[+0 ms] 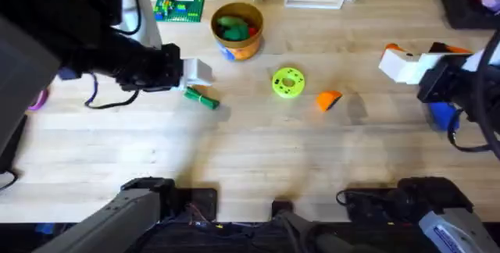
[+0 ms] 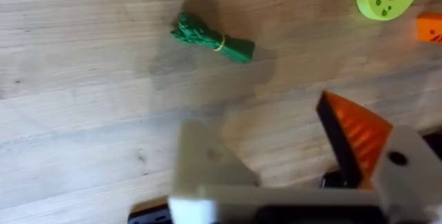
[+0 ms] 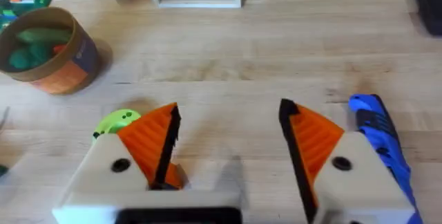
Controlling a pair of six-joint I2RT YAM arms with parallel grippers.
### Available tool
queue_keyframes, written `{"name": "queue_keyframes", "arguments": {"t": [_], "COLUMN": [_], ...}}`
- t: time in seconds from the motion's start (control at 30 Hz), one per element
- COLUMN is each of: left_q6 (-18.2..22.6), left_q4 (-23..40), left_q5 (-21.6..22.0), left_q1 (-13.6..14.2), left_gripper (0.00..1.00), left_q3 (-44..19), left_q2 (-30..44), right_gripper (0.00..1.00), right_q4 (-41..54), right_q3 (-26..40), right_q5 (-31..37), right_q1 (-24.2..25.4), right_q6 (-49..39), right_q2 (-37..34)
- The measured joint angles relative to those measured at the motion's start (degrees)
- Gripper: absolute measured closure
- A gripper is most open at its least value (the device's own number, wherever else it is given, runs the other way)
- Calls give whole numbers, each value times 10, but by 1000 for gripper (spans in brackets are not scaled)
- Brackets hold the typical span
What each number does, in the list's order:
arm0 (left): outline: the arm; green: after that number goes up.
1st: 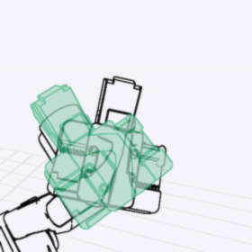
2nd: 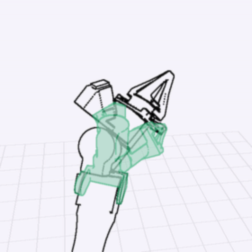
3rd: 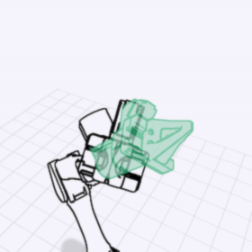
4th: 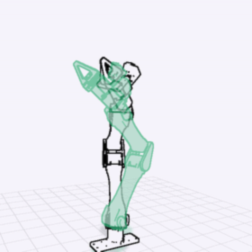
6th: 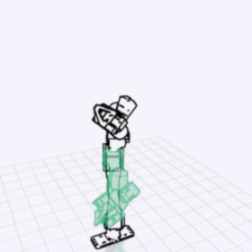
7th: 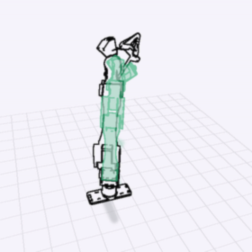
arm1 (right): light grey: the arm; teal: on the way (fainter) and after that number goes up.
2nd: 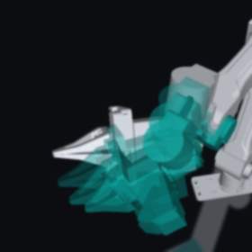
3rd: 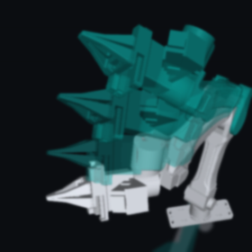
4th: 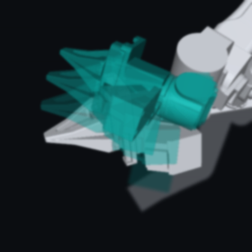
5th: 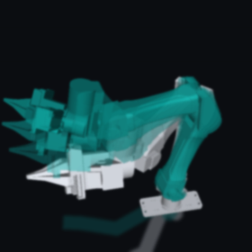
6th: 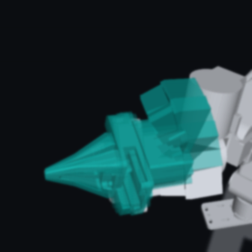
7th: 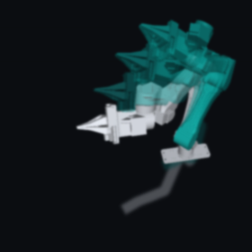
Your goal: Pick up the gripper from the table and insert it into the empty holder that is missing its gripper. Then pick up a screw, insert it into the mounting hole, and use the screwdriver to tighten it. Finally, clean up the table by picking up the vegetable and placing it into the bucket.
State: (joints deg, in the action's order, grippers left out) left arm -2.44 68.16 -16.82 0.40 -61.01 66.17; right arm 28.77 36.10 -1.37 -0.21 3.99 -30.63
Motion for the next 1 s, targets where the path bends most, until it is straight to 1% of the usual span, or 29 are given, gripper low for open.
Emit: {"name": "queue_keyframes", "arguments": {"t": [0.03,0.1,0.13,0.17,0.27,0.33,0.37,0.4,0.5,0.6,0.7,0.77,0.83,0.93,1.0], "left_q6": [-5,-18,-24,-28,-43,-47,-52,-54,-56,-56,-56,-56,-56,-56,-56], "left_q4": [-2,-7,-9,-8,10,15,14,12,-10,-55,-111,-144,-172,-173,-153], "left_q5": [-7,-16,-18,-20,-23,-23,-25,-27,-30,-33,-35,-35,-35,-35,-35], "left_q1": [0,0,0,0,11,32,45,60,111,166,207,225,231,231,231], "left_gripper": [535,834,957,969,492,172,48,17,6,6,6,7,6,6,6], "left_q3": [0,0,0,0,-15,-39,-53,-68,-108,-142,-152,-152,-153,-154,-154], "left_q2": [17,36,42,44,40,30,23,14,-15,-45,-67,-76,-77,-75,-73], "right_gripper": [119,118,119,119,119,119,119,119,121,119,119,120,119,119,119], "right_q4": [0,0,0,0,3,3,4,4,4,4,4,4,4,4,4], "right_q3": [0,0,0,0,0,0,0,0,0,0,0,0,0,0,0], "right_q5": [0,0,0,0,0,0,0,0,0,0,0,0,0,0,0], "right_q1": [0,0,0,0,0,0,0,0,0,0,0,0,0,0,0], "right_q6": [0,-1,-1,-2,-2,-2,-2,-2,-2,-2,-2,-2,-2,-2,-2], "right_q2": [0,0,0,0,0,0,0,0,0,0,0,0,0,0,0]}}
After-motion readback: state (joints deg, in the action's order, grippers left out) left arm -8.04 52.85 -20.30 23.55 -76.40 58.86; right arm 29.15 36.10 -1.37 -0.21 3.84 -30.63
